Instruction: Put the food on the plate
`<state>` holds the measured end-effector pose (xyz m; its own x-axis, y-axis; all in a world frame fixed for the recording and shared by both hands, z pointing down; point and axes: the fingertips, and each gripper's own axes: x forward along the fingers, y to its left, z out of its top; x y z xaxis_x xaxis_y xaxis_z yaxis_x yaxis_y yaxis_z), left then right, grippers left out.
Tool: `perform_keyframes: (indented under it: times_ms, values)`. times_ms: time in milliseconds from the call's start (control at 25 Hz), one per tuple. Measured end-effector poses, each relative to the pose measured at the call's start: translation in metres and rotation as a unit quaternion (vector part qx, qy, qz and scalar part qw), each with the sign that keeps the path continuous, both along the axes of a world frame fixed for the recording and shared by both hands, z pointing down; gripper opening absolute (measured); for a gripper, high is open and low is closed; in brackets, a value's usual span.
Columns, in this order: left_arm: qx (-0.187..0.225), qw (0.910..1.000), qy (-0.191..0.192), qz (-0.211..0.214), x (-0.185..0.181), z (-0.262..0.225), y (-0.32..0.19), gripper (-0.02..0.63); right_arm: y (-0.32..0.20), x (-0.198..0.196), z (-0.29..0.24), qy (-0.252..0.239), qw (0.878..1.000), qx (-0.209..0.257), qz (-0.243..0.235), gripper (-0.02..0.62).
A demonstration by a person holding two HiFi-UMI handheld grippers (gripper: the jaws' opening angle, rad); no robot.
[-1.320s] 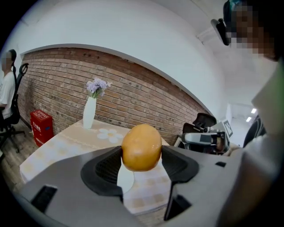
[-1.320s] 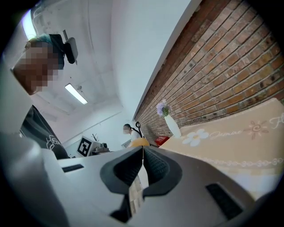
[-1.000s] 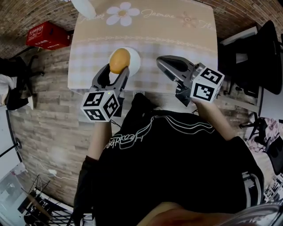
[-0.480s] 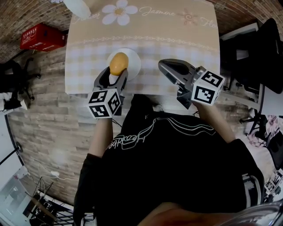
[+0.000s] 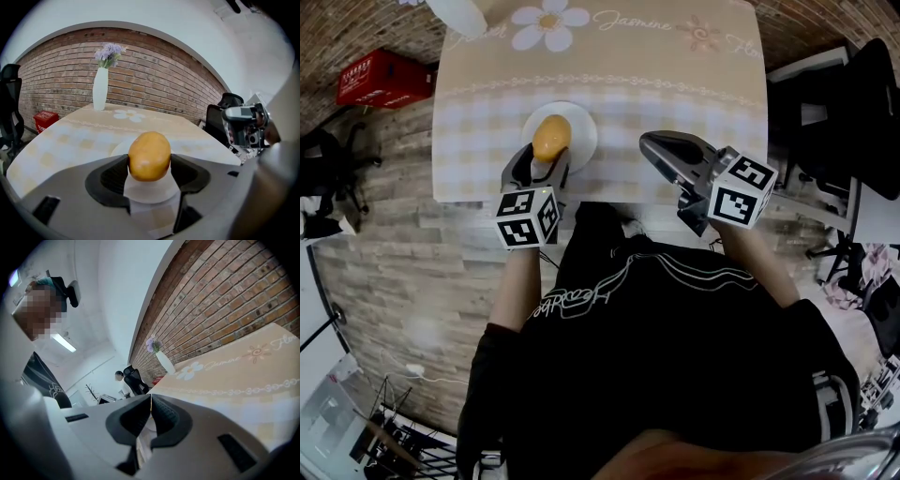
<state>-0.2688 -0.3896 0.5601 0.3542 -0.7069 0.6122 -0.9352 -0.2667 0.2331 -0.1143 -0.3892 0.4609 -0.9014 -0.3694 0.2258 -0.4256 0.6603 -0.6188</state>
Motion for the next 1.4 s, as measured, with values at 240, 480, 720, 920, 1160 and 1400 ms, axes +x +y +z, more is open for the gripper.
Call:
perform_keyframes:
  times_ms: [240,480,720,920,1160,1400]
  values:
    - [0.0,1.0,-0.005,-0.005,-0.001,0.007,0.001,0.281,0.003,0.003,0.005,0.003,1.0,-0.004,0.001,-0.003]
    - [0.006,0.9999,-0.01,0.001,0.0,0.006,0.0,0.281,0.006,0.005,0.007,0.005,1.0,-0.007,0.003,-0.003]
    - [0.018,0.9998,-0.012,0.001,0.002,0.004,0.001,0.281,0.011,0.009,0.004,0.004,1.0,-0.007,0.006,-0.003]
    - [0.035,0.9994,-0.008,0.0,0.005,-0.006,0.004,0.298,0.017,0.015,0.0,0.003,1.0,-0.002,0.008,-0.003]
    - [0.061,0.9979,0.013,-0.014,0.009,-0.039,0.013,0.299,0.025,0.023,-0.014,-0.005,1.0,0.013,0.008,-0.003]
    - [0.09,0.9942,0.047,-0.035,0.015,-0.09,0.037,0.298,0.041,0.033,-0.037,-0.013,0.999,0.041,0.001,-0.003]
